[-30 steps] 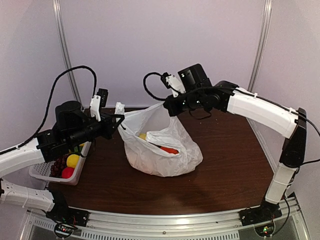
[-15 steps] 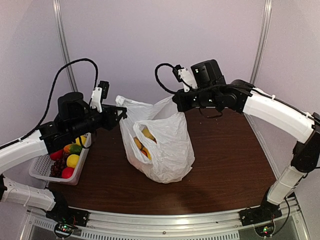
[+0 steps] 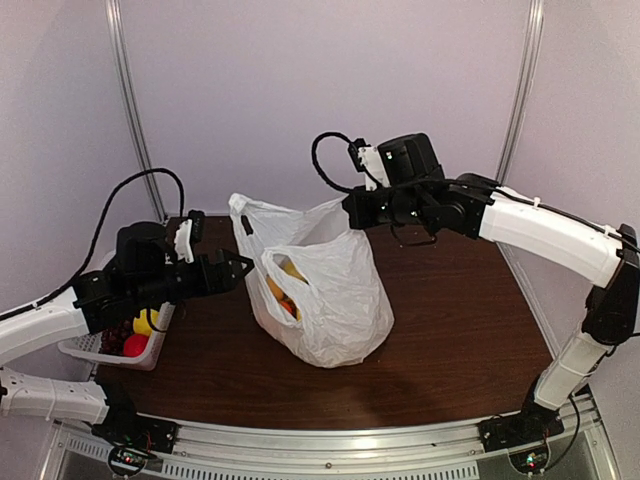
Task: Untie the knot of the plastic bag and take out the fruit
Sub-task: Open the bag opening for the takeout bag.
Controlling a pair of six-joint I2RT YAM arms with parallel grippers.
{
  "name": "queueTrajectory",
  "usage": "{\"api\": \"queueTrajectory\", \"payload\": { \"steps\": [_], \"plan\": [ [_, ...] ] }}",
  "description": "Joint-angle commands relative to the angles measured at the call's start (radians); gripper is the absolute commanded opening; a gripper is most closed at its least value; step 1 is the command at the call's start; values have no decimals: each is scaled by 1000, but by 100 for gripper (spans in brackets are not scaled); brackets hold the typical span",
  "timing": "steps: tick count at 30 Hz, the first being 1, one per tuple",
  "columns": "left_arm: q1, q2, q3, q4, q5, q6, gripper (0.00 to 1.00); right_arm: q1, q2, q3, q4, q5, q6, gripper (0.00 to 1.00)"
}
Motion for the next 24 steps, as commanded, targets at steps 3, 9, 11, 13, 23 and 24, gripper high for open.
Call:
{"api": "queueTrajectory", "payload": {
  "steps": [3, 9, 11, 13, 23, 24],
  "plan": [
    [-34, -20, -100, 44, 38, -240, 97, -3, -26, -20, 51, 29, 37, 0],
    [-44, 21, -171, 159, 61, -319, 97, -3, -36, -32, 61, 25, 49, 0],
    [-48, 39, -173, 195, 76, -321, 96, -3, -39, -34, 62, 25, 50, 0],
    [-53, 60, -165, 210, 86, -319, 94, -3, -39, -37, 62, 26, 49, 0],
    [-81, 165, -135, 270, 96, -303, 80, -3, -45, -46, 71, 28, 57, 0],
    [-83, 175, -131, 272, 98, -303, 75, -3, -46, -46, 72, 30, 57, 0]
  ]
}}
